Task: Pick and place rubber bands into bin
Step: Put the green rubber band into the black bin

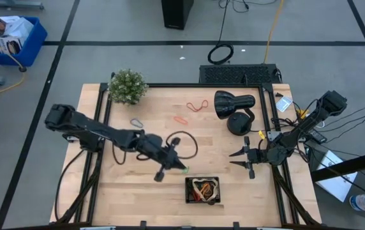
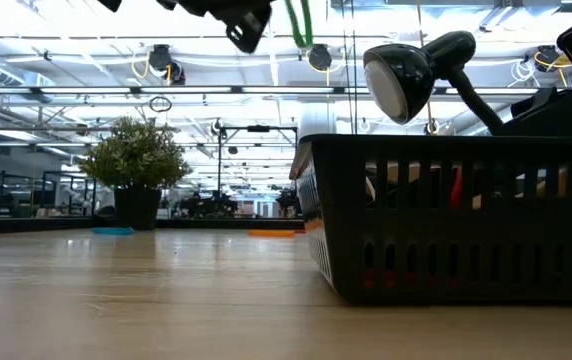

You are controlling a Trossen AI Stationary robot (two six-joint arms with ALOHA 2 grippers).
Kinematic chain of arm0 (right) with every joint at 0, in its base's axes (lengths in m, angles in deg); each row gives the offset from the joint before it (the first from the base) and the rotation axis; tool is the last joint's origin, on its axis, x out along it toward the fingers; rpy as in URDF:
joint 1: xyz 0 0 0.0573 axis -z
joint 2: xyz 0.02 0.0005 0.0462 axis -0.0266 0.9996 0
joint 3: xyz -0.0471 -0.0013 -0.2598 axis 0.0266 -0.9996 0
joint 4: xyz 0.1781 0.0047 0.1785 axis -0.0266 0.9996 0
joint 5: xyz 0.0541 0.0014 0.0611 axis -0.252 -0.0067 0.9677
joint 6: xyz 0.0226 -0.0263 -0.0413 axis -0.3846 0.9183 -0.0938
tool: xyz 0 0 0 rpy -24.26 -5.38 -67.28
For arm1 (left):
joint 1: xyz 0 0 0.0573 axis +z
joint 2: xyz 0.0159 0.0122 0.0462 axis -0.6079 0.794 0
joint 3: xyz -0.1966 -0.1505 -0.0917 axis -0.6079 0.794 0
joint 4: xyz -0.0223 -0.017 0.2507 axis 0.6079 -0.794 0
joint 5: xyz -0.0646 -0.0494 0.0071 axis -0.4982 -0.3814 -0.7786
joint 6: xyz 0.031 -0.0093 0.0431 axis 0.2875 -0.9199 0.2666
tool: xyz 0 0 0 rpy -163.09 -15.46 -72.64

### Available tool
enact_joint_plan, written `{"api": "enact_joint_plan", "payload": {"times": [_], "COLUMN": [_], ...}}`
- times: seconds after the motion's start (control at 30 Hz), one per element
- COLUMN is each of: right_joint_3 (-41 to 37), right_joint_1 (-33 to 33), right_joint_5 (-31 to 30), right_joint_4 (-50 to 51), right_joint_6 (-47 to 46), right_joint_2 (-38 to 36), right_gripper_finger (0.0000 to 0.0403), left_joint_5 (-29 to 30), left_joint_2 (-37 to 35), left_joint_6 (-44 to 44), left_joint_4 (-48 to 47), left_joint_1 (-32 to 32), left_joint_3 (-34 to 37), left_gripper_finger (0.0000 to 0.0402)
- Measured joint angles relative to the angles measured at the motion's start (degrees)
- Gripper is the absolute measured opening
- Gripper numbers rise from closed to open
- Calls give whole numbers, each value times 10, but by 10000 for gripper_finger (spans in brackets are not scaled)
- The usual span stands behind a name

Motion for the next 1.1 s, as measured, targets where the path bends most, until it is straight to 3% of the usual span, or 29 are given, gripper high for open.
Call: {"api": "enact_joint_plan", "payload": {"times": [0.17,0.27,0.53,0.67,1.1], "right_joint_3": [0,0,0,0,0], "right_joint_1": [0,0,0,0,0], "right_joint_5": [1,1,2,2,2], "right_joint_4": [-4,-4,-4,-1,-1], "right_joint_6": [0,0,-15,-25,-26], "right_joint_2": [0,0,0,0,0], "right_gripper_finger": [116,116,116,116,116], "left_joint_5": [2,1,1,1,11], "left_joint_2": [68,109,218,260,285], "left_joint_6": [-30,-34,-25,-25,-35], "left_joint_4": [66,55,-113,-151,-211], "left_joint_1": [-23,-38,-52,-53,-52], "left_joint_3": [-2,-33,-179,-228,-249], "left_gripper_finger": [0,0,0,0,25]}}
